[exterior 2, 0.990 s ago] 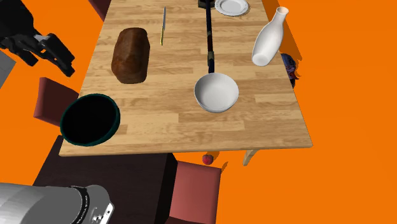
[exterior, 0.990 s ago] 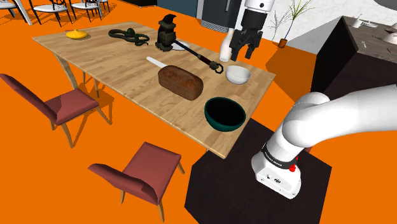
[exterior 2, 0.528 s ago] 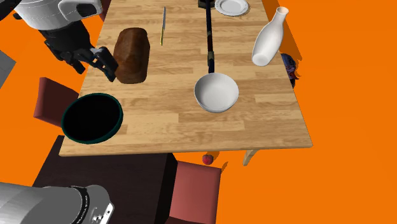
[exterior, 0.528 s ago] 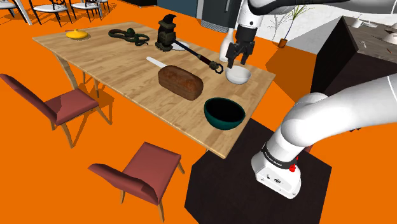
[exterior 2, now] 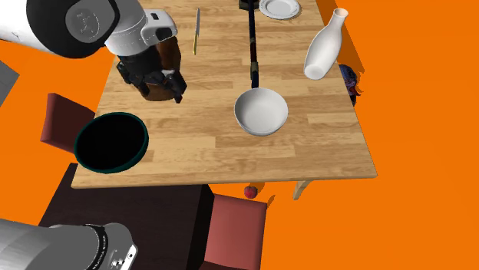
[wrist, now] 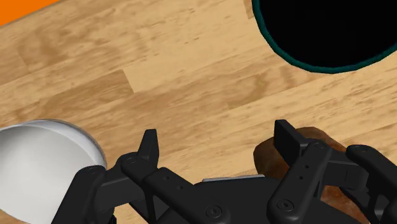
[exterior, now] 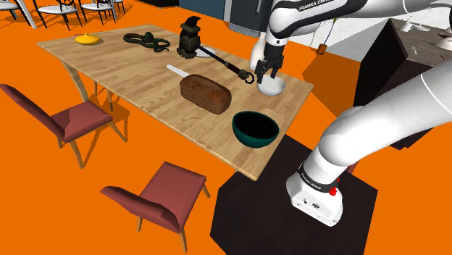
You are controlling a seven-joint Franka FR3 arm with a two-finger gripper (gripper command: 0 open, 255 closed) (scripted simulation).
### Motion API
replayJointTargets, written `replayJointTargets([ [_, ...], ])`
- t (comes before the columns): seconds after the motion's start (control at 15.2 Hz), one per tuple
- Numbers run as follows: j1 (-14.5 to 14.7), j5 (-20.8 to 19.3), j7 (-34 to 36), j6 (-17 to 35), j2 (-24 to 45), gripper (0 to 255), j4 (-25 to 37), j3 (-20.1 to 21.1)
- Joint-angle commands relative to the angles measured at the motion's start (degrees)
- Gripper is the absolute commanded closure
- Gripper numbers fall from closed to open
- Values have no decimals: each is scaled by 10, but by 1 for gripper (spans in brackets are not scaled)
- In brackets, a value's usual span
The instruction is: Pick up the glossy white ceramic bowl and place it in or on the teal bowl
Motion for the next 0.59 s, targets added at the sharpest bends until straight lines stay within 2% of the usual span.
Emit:
replayJointTargets([
  [0.0,-6,-10,-13,32,34,0,8,-13],
  [0.53,-23,-17,-65,148,193,0,69,-59],
])
